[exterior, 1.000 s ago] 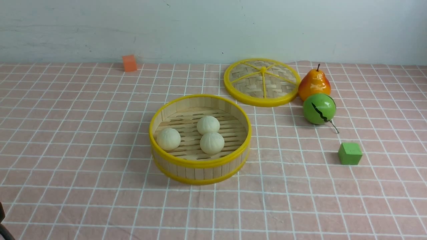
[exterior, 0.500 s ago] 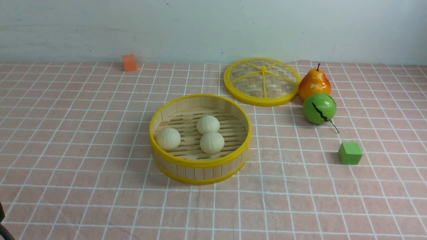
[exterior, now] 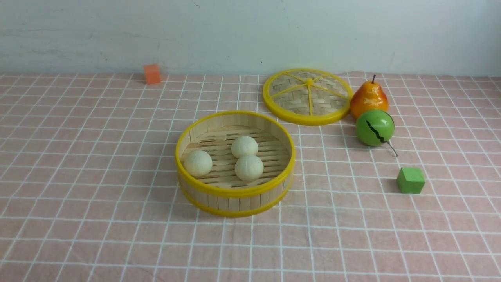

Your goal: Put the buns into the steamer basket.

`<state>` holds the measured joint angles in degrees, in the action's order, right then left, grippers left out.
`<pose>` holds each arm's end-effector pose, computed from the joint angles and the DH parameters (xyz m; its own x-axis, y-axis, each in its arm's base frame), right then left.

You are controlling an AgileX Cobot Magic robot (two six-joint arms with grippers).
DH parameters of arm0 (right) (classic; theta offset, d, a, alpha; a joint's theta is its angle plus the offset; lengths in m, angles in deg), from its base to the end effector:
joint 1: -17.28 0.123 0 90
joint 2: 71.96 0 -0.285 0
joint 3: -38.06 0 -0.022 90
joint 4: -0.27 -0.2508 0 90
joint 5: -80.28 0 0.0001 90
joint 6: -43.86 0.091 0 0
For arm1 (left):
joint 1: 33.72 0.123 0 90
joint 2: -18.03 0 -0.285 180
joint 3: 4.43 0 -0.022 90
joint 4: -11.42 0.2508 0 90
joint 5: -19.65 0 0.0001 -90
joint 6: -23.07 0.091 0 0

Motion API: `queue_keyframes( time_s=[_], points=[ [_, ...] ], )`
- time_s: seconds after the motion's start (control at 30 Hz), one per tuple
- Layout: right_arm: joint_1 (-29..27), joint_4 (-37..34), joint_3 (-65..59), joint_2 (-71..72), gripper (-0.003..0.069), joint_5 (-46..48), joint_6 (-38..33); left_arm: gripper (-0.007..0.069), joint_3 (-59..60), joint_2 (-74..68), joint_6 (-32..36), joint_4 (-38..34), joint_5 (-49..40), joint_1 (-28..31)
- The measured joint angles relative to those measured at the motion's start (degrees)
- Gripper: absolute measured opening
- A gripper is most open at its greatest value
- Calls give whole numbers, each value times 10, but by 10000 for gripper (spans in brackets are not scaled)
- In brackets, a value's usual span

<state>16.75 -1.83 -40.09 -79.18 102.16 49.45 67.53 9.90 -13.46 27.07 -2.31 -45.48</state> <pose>0.0524 0.0008 0.1739 -0.2942 0.1339 -0.9463 0.0351 0.9910 0.1293 0.0507 -0.0012 0.2103 -0.2177 -0.3348 -0.9168 0.0264 0.9370 -0.3484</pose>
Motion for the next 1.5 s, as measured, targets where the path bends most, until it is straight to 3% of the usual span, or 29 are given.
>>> queue_keyframes(
  time_s=[0.1,0.23,0.37,1.5],
  points=[
    [0,-1,0,0,31,1,0,-8,62,9,166,-132,90,54],
    [0,-1,1,0,32,2,0,-13,67,9,255,-174,38,67],
    [0,-1,1,0,34,2,0,-13,70,9,268,-177,-11,69],
    [0,-1,1,0,81,2,0,-13,70,9,272,-178,-11,69]
  ],
)
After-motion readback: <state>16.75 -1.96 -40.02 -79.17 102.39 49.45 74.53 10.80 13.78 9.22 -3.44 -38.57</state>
